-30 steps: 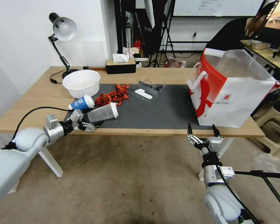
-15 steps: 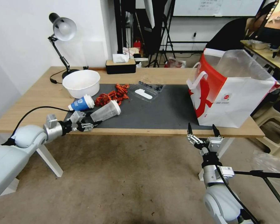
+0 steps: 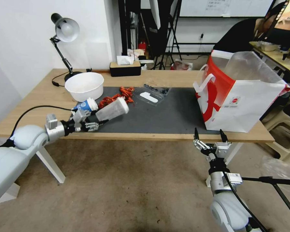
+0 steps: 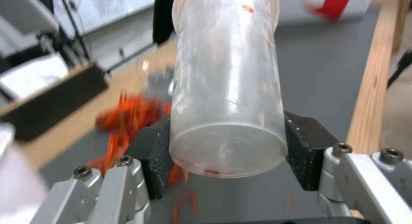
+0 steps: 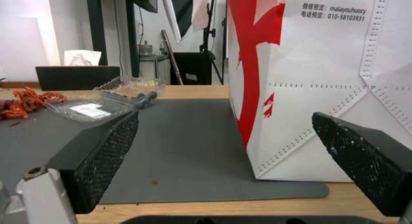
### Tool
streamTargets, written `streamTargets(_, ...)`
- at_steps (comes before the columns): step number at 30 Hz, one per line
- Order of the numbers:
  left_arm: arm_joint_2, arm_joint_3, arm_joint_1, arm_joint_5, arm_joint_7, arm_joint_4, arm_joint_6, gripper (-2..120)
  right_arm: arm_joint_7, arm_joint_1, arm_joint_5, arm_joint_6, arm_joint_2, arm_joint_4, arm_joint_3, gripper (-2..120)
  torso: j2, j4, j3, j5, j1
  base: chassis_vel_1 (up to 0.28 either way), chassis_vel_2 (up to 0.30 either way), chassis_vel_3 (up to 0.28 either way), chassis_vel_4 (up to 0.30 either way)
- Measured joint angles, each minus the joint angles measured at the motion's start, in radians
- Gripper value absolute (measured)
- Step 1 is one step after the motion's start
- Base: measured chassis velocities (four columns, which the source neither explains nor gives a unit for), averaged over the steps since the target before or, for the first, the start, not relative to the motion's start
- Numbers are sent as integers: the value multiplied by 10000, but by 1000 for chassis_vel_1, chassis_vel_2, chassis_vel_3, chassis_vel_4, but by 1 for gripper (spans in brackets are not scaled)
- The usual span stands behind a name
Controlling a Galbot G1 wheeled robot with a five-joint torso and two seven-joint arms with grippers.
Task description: Pick up the trash from the table and place it into the takeout bag.
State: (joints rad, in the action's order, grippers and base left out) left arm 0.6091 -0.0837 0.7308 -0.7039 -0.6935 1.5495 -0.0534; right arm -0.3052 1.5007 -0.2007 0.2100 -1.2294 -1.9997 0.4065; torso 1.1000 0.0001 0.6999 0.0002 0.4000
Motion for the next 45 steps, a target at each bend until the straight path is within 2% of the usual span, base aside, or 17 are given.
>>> streamTargets(2,56,635,-661,-377,39,-27,-61,54,-14,9,5,2,-5,4,10,100,0,-2,1,-4,0,0,0,0,0)
streamTargets(3,56,635,-661,-377,39,-27,-61,54,-14,9,5,2,-5,4,10,100,0,-2,1,-4,0,0,0,0,0)
streamTargets(5,291,1482,-1766,-691,53,-262,-86,54,-20,14,9,2,-13,20,31,100,0,0,1,0,0,0,0,0,0)
streamTargets(6,291,1482,-1766,-691,53,-262,-86,54,-20,14,9,2,-13,20,31,100,0,0,1,0,0,0,0,0,0)
streamTargets(9,796,2406,-3204,-982,72,-693,-59,54,-30,38,30,2,-63,35,67,100,0,-5,2,1,0,0,0,0,0)
streamTargets(10,796,2406,-3204,-982,72,-693,-59,54,-30,38,30,2,-63,35,67,100,0,-5,2,1,0,0,0,0,0)
streamTargets(13,1207,3149,-4357,-1147,83,-1037,-8,54,-30,61,65,2,-108,44,73,100,0,-2,1,4,1,0,0,0,0)
streamTargets(14,1207,3149,-4357,-1147,83,-1037,-8,54,-30,61,65,2,-108,44,73,100,0,-2,1,4,1,0,0,0,0)
streamTargets(22,2086,4981,-6367,-1414,97,-1850,19,54,-36,34,116,-22,-178,58,70,100,0,-1,3,0,1,0,0,0,0)
streamTargets(31,3056,6013,-7775,-1601,98,-2574,131,54,-37,60,167,-29,-253,59,71,100,0,0,2,-1,1,0,0,0,0)
streamTargets(34,3789,6494,-8577,-1678,98,-3030,187,54,-39,70,172,-29,-267,58,105,100,0,2,2,-2,1,0,0,0,0)
streamTargets(35,3789,6494,-8577,-1678,98,-3030,187,54,-39,70,172,-29,-267,58,105,100,0,2,2,-2,1,0,0,0,0)
streamTargets(38,4845,7123,-9530,-1855,128,-3619,209,54,-41,62,174,-29,-301,58,116,100,0,-3,3,1,1,0,0,0,0)
streamTargets(39,4845,7123,-9530,-1855,128,-3619,209,54,-41,62,174,-29,-301,58,116,100,0,-3,3,1,1,0,0,0,0)
streamTargets(42,5600,7511,-10078,-1949,170,-3992,231,54,-41,64,177,-25,-343,59,120,100,1,-2,1,4,2,0,0,0,0)
streamTargets(43,5600,7511,-10078,-1949,170,-3992,231,54,-41,64,177,-25,-343,59,120,100,1,-2,1,4,2,0,0,0,0)
streamTargets(45,6169,7717,-10350,-1959,200,-4326,243,54,-46,79,177,-10,-352,90,144,100,0,0,1,-1,1,0,0,0,0)
